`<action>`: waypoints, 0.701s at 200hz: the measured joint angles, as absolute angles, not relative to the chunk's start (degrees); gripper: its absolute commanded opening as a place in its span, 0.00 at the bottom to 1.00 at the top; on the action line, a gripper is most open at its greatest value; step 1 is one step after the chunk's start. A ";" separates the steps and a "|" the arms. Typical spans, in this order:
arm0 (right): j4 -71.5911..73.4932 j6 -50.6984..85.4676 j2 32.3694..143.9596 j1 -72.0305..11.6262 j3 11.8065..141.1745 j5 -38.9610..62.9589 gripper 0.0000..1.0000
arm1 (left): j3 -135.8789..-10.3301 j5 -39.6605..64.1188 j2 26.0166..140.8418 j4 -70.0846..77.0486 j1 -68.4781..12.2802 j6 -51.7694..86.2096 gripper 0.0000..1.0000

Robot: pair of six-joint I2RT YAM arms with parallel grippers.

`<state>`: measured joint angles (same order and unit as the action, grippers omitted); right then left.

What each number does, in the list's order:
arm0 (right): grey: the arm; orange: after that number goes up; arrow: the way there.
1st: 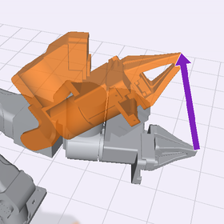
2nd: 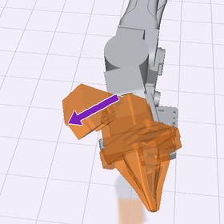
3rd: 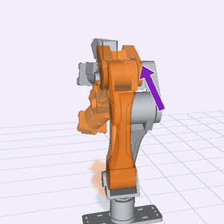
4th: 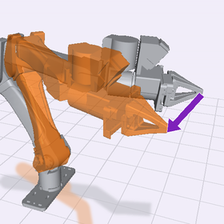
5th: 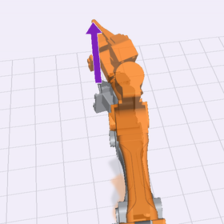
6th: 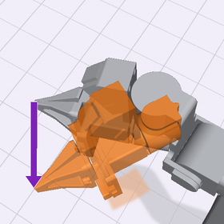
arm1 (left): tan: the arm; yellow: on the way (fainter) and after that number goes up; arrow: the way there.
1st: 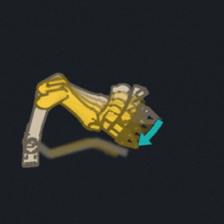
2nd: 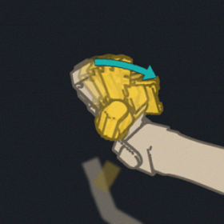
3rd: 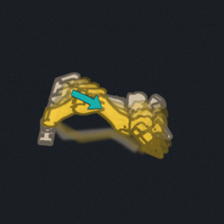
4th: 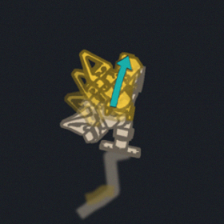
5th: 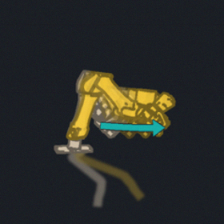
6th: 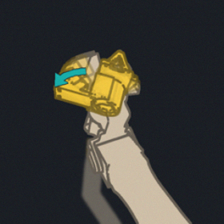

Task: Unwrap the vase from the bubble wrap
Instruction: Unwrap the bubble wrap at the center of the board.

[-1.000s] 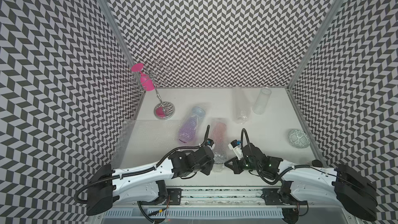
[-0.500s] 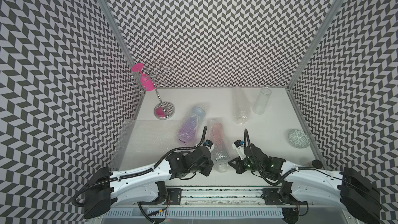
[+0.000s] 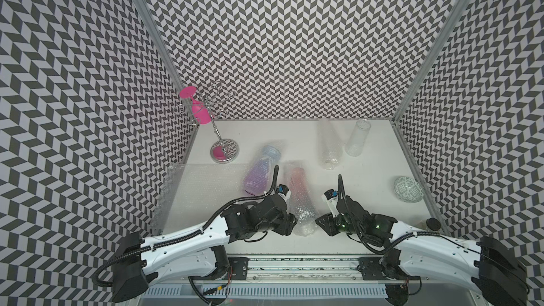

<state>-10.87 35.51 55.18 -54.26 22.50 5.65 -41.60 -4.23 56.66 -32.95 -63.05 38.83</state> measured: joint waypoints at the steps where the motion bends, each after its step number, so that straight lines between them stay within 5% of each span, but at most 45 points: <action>1: -10.96 35.55 55.09 -54.26 22.57 5.61 0.32 | -41.80 -4.25 56.51 -32.97 -62.89 38.74 0.71; 10: -12.21 35.59 54.22 -54.24 23.35 5.08 0.37 | -42.65 -4.23 55.88 -33.26 -62.04 38.26 0.71; 24: -13.78 35.79 53.08 -54.26 24.51 4.27 0.62 | -43.70 -3.75 55.35 -33.65 -59.77 37.30 0.71; 39: -15.25 35.53 52.34 -54.26 25.93 3.62 0.70 | -44.66 -3.20 55.51 -33.98 -56.42 35.97 0.71; 98: -18.57 35.44 57.32 -54.26 36.29 1.23 0.75 | -50.81 3.44 64.45 -32.64 -39.31 26.87 0.71; 140: -18.87 35.33 64.58 -52.05 44.80 -2.07 0.78 | -59.00 6.37 72.66 -31.07 -34.63 19.57 0.74</action>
